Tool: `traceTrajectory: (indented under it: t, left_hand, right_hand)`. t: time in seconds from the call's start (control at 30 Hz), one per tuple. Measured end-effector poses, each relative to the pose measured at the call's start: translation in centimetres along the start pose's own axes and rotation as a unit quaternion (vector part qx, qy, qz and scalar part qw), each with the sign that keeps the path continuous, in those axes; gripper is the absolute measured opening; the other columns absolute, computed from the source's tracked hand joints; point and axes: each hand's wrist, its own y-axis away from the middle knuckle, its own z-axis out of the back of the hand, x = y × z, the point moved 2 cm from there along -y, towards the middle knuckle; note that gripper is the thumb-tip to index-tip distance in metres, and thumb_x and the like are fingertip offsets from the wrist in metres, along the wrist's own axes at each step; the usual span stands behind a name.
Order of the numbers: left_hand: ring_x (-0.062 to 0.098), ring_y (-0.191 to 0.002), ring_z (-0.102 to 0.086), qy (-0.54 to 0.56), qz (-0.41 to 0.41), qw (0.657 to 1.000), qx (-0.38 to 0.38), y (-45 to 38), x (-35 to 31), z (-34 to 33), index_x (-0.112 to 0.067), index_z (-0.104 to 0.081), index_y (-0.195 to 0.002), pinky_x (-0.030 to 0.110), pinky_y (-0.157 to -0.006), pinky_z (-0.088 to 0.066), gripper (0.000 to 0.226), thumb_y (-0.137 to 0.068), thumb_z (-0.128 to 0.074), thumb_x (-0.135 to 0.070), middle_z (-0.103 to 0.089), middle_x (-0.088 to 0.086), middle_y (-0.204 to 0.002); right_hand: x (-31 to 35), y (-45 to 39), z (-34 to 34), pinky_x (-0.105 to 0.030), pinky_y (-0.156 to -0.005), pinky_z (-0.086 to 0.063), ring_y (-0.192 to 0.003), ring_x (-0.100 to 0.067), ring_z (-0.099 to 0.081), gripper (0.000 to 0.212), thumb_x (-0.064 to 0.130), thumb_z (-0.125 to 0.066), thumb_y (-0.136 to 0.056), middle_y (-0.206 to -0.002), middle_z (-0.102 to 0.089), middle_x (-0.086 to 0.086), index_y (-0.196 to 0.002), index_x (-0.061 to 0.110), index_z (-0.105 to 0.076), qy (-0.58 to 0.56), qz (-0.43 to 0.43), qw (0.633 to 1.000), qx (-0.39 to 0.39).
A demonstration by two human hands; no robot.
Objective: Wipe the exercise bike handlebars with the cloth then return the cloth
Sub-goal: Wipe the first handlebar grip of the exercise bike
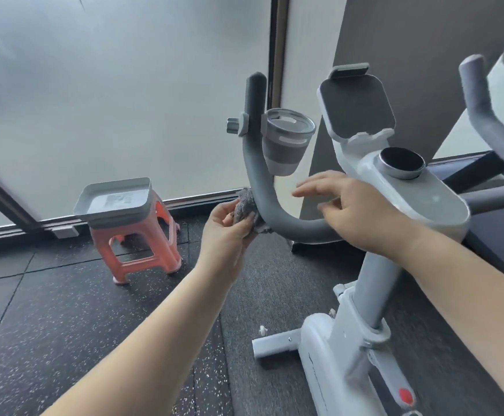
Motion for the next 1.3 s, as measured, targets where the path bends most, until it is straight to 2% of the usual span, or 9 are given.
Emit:
traceTrajectory:
  t: [0.1, 0.23, 0.3, 0.5, 0.6, 0.67, 0.9, 1.03, 1.3]
  left_hand:
    - [0.022, -0.082, -0.069, -0.012, 0.025, 1.000, 0.000, 1.6, 1.1, 0.0, -0.004, -0.051, -0.105, 0.033, -0.076, -0.059, 0.027, -0.085, -0.055, 0.015, -0.067, 0.014, -0.094]
    - [0.025, -0.089, -0.067, -0.003, 0.046, 0.999, -0.013, 3.9, 2.6, -0.7, -0.005, -0.048, -0.103, 0.035, -0.083, -0.057, 0.026, -0.087, -0.052, 0.016, -0.065, 0.015, -0.097]
    - [0.025, -0.090, -0.066, -0.004, 0.052, 0.998, -0.021, 4.6, 3.2, -1.1, -0.006, -0.048, -0.101, 0.035, -0.083, -0.056, 0.026, -0.087, -0.050, 0.016, -0.065, 0.014, -0.098]
    - [0.020, -0.083, -0.066, 0.025, 0.057, 0.997, -0.043, 5.8, 4.8, -2.6, -0.010, -0.052, -0.096, 0.031, -0.077, -0.057, 0.029, -0.088, -0.046, 0.017, -0.066, 0.010, -0.092]
    - [0.018, -0.082, -0.067, 0.041, 0.074, 0.996, -0.037, 6.3, 5.9, -3.7, -0.008, -0.055, -0.100, 0.024, -0.065, -0.058, 0.030, -0.089, -0.044, 0.017, -0.066, 0.011, -0.094]
    - [0.014, -0.075, -0.069, 0.054, 0.083, 0.994, -0.042, 6.5, 6.4, -4.4, -0.008, -0.057, -0.100, 0.022, -0.060, -0.056, 0.031, -0.089, -0.043, 0.017, -0.067, 0.010, -0.092]
    - [0.010, -0.068, -0.069, 0.069, 0.088, 0.993, -0.030, 6.2, 8.3, -6.9, -0.010, -0.059, -0.090, 0.022, -0.058, -0.056, 0.034, -0.089, -0.040, 0.018, -0.070, 0.002, -0.080]
    - [0.016, -0.076, -0.065, 0.082, 0.105, 0.990, -0.033, 5.7, 10.0, -8.6, -0.009, -0.057, -0.088, 0.024, -0.063, -0.058, 0.032, -0.090, -0.039, 0.017, -0.066, 0.005, -0.083]
    - [0.012, -0.067, -0.070, 0.117, 0.129, 0.985, -0.001, 5.0, 12.3, -12.4, -0.008, -0.057, -0.089, 0.024, -0.062, -0.058, 0.034, -0.089, -0.036, 0.019, -0.072, 0.002, -0.072]
  right_hand:
    - [0.0, 1.0, -0.1, 0.001, -0.081, -0.030, -0.079, 0.021, -0.048, 0.049, -0.006, -0.043, -0.089, -0.125, -0.058, 0.014, -0.112, 0.028, -0.068, 0.019, -0.018, 1.000, -0.003]
    - [-1.1, 2.5, 0.3, -0.026, -0.102, -0.039, -0.113, -0.006, -0.053, 0.054, -0.007, -0.039, -0.086, -0.122, -0.061, 0.013, -0.108, 0.034, -0.068, 0.045, -0.030, 0.998, -0.031]
    - [-2.0, 3.2, 1.0, -0.025, -0.100, -0.039, -0.113, -0.014, -0.054, 0.055, -0.009, -0.039, -0.084, -0.119, -0.064, 0.009, -0.109, 0.029, -0.069, 0.058, -0.024, 0.997, -0.055]
    - [-4.2, 4.7, 2.9, -0.022, -0.099, -0.034, -0.115, -0.017, -0.050, 0.046, -0.007, -0.048, -0.083, -0.117, -0.064, 0.009, -0.108, 0.024, -0.071, 0.105, -0.012, 0.989, -0.106]
    - [-5.2, 5.3, 3.3, -0.033, -0.106, -0.034, -0.120, -0.020, -0.048, 0.030, 0.012, -0.060, -0.087, -0.123, -0.062, 0.006, -0.112, 0.025, -0.069, 0.128, -0.007, 0.985, -0.113]
    - [-5.6, 5.8, 3.7, -0.038, -0.109, -0.032, -0.125, -0.019, -0.046, 0.032, 0.025, -0.067, -0.085, -0.128, -0.058, 0.006, -0.117, 0.027, -0.067, 0.147, -0.015, 0.984, -0.103]
    - [-7.3, 7.3, 5.6, -0.035, -0.112, -0.024, -0.127, -0.018, -0.043, 0.057, 0.040, -0.077, -0.074, -0.132, -0.054, 0.005, -0.128, 0.027, -0.059, 0.176, -0.023, 0.980, -0.086]
    - [-8.4, 7.6, 6.2, -0.026, -0.108, -0.017, -0.128, -0.017, -0.043, 0.064, 0.034, -0.081, -0.070, -0.134, -0.054, 0.005, -0.129, 0.024, -0.058, 0.202, -0.005, 0.976, -0.079]
    - [-9.7, 7.7, 6.4, -0.025, -0.110, -0.012, -0.130, -0.014, -0.041, 0.062, 0.015, -0.075, -0.072, -0.139, -0.051, 0.010, -0.131, 0.025, -0.056, 0.199, 0.022, 0.976, -0.083]
